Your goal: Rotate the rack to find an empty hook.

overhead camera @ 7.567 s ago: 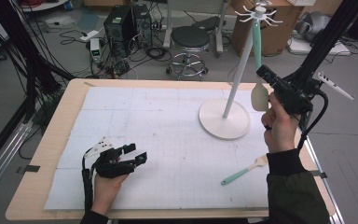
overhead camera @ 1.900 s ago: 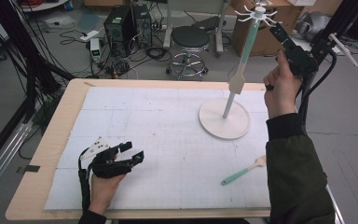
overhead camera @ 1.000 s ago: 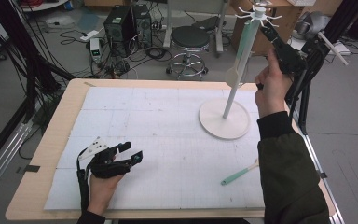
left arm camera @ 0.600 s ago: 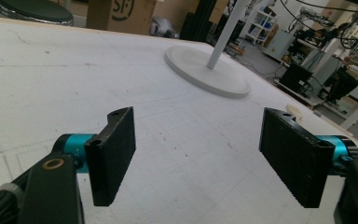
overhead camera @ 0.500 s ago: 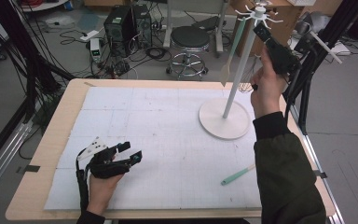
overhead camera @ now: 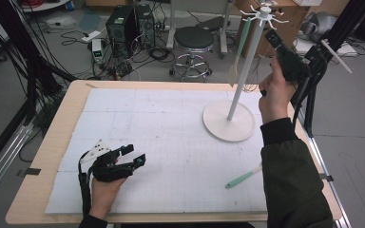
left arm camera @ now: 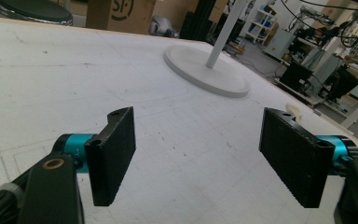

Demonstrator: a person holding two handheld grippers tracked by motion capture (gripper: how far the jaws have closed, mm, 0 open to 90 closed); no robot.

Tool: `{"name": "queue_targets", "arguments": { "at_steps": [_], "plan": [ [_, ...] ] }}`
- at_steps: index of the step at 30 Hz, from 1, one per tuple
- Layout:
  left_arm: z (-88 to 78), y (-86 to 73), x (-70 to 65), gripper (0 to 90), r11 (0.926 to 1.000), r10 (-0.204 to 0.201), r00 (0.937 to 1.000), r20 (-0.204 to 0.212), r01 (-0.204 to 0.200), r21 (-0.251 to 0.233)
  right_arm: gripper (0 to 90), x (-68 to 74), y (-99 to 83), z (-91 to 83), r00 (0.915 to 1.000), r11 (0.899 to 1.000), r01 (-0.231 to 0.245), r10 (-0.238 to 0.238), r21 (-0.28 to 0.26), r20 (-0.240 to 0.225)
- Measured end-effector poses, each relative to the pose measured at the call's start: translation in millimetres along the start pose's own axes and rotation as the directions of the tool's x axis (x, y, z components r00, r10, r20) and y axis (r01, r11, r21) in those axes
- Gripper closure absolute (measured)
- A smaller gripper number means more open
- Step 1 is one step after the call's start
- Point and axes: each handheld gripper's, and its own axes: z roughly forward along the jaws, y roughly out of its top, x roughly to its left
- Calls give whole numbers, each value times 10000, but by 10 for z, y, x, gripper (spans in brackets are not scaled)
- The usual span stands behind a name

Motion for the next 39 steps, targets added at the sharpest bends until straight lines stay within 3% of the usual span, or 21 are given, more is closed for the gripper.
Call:
{"name": "queue_targets", "arguments": {
  "at_steps": [7, 30, 35, 39],
  "plan": [
    [1, 2, -8, 276, 10000, 40, 10000, 15, -40, 16, 900, 2, 67, -35, 10000, 9998, -21, 21, -172, 7],
    [-45, 23, -6, 277, 9998, 80, 10000, 47, -80, -155, 900, 240, 19, 69, 9995, 9993, 295, -293, 224, -99],
    [-42, 24, -13, 277, 9998, 75, 9999, 86, -73, -163, 893, 267, -14, 19, 9981, 9978, 602, -605, 270, 81],
    [-39, 25, -32, 277, 9998, 135, 9999, 91, -133, -127, 798, 210, -56, -55, 9983, 9969, 477, -498, 626, 315]
  ]
}}
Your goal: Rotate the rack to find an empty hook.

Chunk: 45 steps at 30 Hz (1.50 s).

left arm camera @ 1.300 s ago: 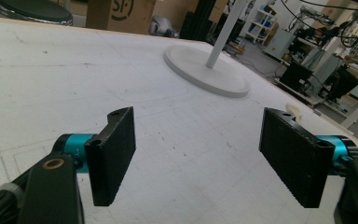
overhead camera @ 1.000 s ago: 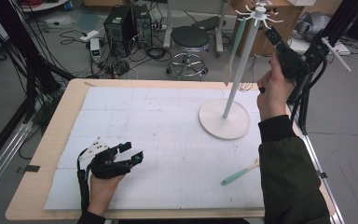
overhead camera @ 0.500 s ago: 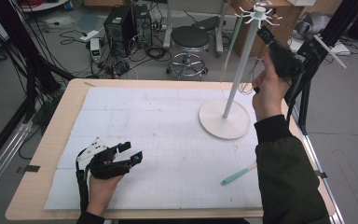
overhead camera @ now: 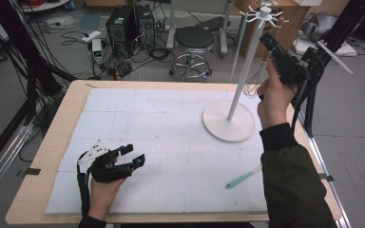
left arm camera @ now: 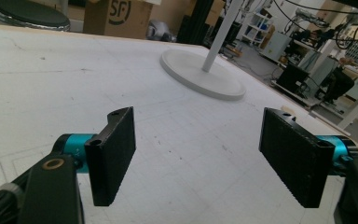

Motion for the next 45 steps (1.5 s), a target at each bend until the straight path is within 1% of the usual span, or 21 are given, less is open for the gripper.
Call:
{"name": "queue_targets", "arguments": {
  "at_steps": [1, 2, 3, 5, 6, 7, 9, 10, 11, 13, 16, 19, 21, 25, 27, 30, 33, 37, 41, 43, 45],
  "plan": [
    [1, 0, -5, 277, 10000, 0, 10000, 18, 0, 18, 785, -18, -8, -15, 9999, 9998, -125, 125, 133, -41],
    [3, -1, -8, 277, 10000, 12, 10000, 21, -12, 12, 757, -38, -18, -28, 9999, 9998, -71, 73, 159, -102],
    [4, -1, -10, 277, 10000, 1, 10000, 28, -1, 28, 709, -46, -29, -52, 9999, 9998, -61, 65, 201, -158],
    [6, -2, -9, 277, 10000, 11, 10000, 30, -11, 30, 639, -67, -44, -84, 9999, 9996, 98, -95, 275, -117],
    [11, -4, -11, 277, 10000, -12, 10000, 3, 12, 3, 598, -70, -52, -99, 9999, 9994, 103, -98, 330, -136],
    [11, -4, -11, 277, 10000, -5, 10000, -2, 5, 22, 567, -83, -60, -116, 9996, 9991, 206, -199, 366, -211],
    [10, -8, -9, 276, 10000, 5, 10000, -13, -5, 15, 500, -84, -72, -138, 9992, 9983, 389, -384, 433, -135],
    [9, -9, -8, 276, 10000, 21, 10000, 8, -21, 36, 448, -83, -74, -150, 9986, 9974, 533, -531, 485, -45],
    [8, -12, -8, 277, 10000, 42, 10000, 44, -42, 18, 413, -83, -78, -165, 9980, 9970, 623, -619, 450, -98],
    [-6, -22, -14, 277, 9999, 100, 9997, 229, -98, -73, 382, -92, -93, -190, 9970, 9961, 762, -755, 452, -162],
    [-5, -26, -30, 276, 9999, 148, 9993, 336, -147, -32, 375, -120, -126, -240, 9963, 9950, 852, -846, 516, -148],
    [6, -29, -40, 277, 9998, 210, 9991, 371, -212, 37, 373, -165, -160, -294, 9970, 9954, 778, -778, 550, -21],
    [8, -31, -46, 277, 9998, 209, 9992, 332, -209, -12, 373, -186, -190, -334, 9962, 9943, 863, -867, 620, 31],
    [2, -29, -41, 277, 9998, 204, 9993, 318, -205, 20, 365, -207, -256, -415, 9920, 9879, 1239, -1256, 936, 123],
    [3, -29, -41, 277, 9998, 207, 9993, 317, -207, 8, 365, -215, -281, -457, 9911, 9866, 1305, -1323, 983, 124],
    [9, -30, -45, 277, 9998, 215, 9993, 313, -216, 15, 361, -254, -329, -518, 9911, 9853, 1292, -1318, 1116, 164],
    [11, -31, -51, 277, 9997, 223, 9992, 322, -225, 42, 351, -299, -361, -559, 9927, 9871, 1156, -1188, 1111, 227],
    [3, -31, -51, 277, 9998, 219, 9993, 296, -219, -3, 333, -322, -402, -605, 9938, 9877, 1096, -1111, 1119, 66],
    [3, -33, -49, 277, 9998, 192, 9993, 329, -192, 3, 312, -309, -462, -664, 9928, 9840, 1192, -1193, 1322, -67],
    [5, -35, -52, 277, 9998, 189, 9992, 340, -190, 15, 309, -297, -527, -722, 9925, 9823, 1221, -1216, 1422, -117],
    [8, -37, -53, 277, 9999, 161, 9993, 332, -161, 0, 311, -316, -580, -786, 9923, 9801, 1238, -1238, 1549, -100]
  ]
}}
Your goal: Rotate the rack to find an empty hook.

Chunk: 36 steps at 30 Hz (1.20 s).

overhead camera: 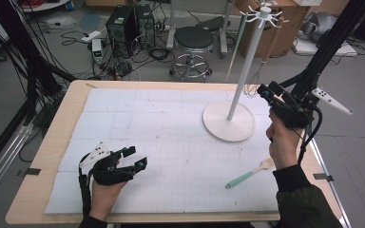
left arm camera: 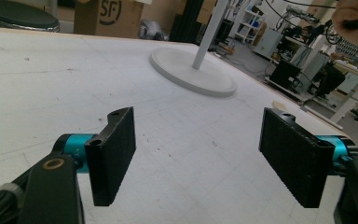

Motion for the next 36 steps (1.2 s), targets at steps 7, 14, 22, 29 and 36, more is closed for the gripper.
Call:
{"name": "queue_targets", "arguments": {
  "at_steps": [7, 14, 22, 29, 36],
  "plan": [
    [3, -8, -4, 277, 10000, 29, 10000, -31, -29, 74, 307, -112, -172, -154, 9987, 9989, -458, 457, 29, 242],
    [4, -17, -4, 277, 9999, 74, 10000, -26, -74, 68, 299, -118, -358, -302, 9992, 9978, -394, 391, 534, 83],
    [9, -16, -36, 277, 9994, 303, 9994, 187, -300, -163, 290, -90, -540, -417, 9998, 9955, -135, 145, 933, -102],
    [27, -19, -67, 277, 9985, 514, 9979, 392, -507, -186, 290, -80, -632, -515, 9998, 9920, 163, -149, 1254, -122],
    [32, -22, -68, 277, 9985, 519, 9978, 402, -513, -168, 288, -96, -846, -694, 9994, 9797, 292, -248, 1981, -246]
  ]
}}
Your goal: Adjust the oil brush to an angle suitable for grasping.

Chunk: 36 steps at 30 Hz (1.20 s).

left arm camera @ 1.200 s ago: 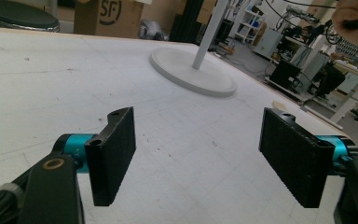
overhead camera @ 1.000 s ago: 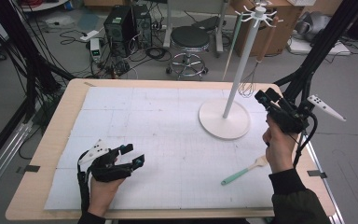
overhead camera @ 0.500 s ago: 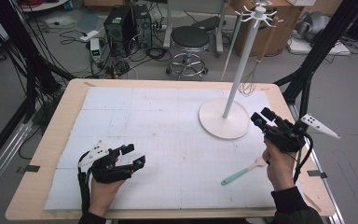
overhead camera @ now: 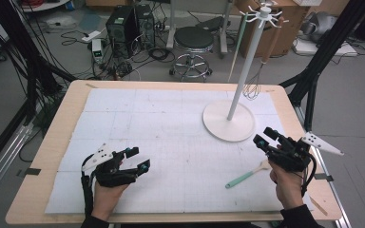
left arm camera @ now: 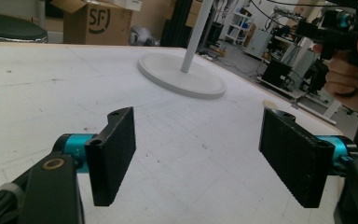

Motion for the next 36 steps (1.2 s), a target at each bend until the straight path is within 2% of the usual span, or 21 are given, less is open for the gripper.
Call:
{"name": "queue_targets", "arguments": {
  "at_steps": [10, 15, 17, 21, 24, 27, 30, 32, 36],
  "plan": [
    [12, -6, -5, 277, 10000, 64, 10000, 45, -65, 68, 312, -8, -206, -95, 9997, 9987, 84, -73, 499, -228],
    [21, -14, -21, 277, 10000, 55, 9999, 124, -55, 0, 322, -20, -246, -127, 9997, 9982, 50, -35, 591, -256],
    [38, -25, -26, 277, 9997, -141, 9995, 299, 146, -172, 329, -22, -259, -129, 9996, 9978, 50, -31, 658, -278],
    [65, -38, -39, 278, 9999, -43, 9993, 368, 47, -96, 344, -19, -282, -120, 9993, 9966, 229, -206, 790, -297],
    [54, -39, -32, 278, 9999, -72, 9993, 357, 77, -140, 338, -17, -317, -87, 9986, 9907, 301, -239, 1324, -479],
    [47, -42, -28, 278, 9999, -50, 9995, 307, 55, -154, 342, -43, -385, -50, 9967, 9842, 207, -65, 1757, -810],
    [51, -48, -30, 278, 10000, -3, 9995, 327, 6, -97, 393, -48, -423, -32, 9948, 9785, 268, -61, 2046, -1012],
    [50, -51, -28, 279, 10000, 4, 9995, 315, -1, -84, 454, -72, -444, -32, 9938, 9787, 120, 110, 2050, -1103],
    [60, -55, -31, 280, 10000, -5, 9997, 264, 6, -51, 549, -119, -495, -31, 9940, 9724, -56, 309, 2331, -1052]
  ]
}}
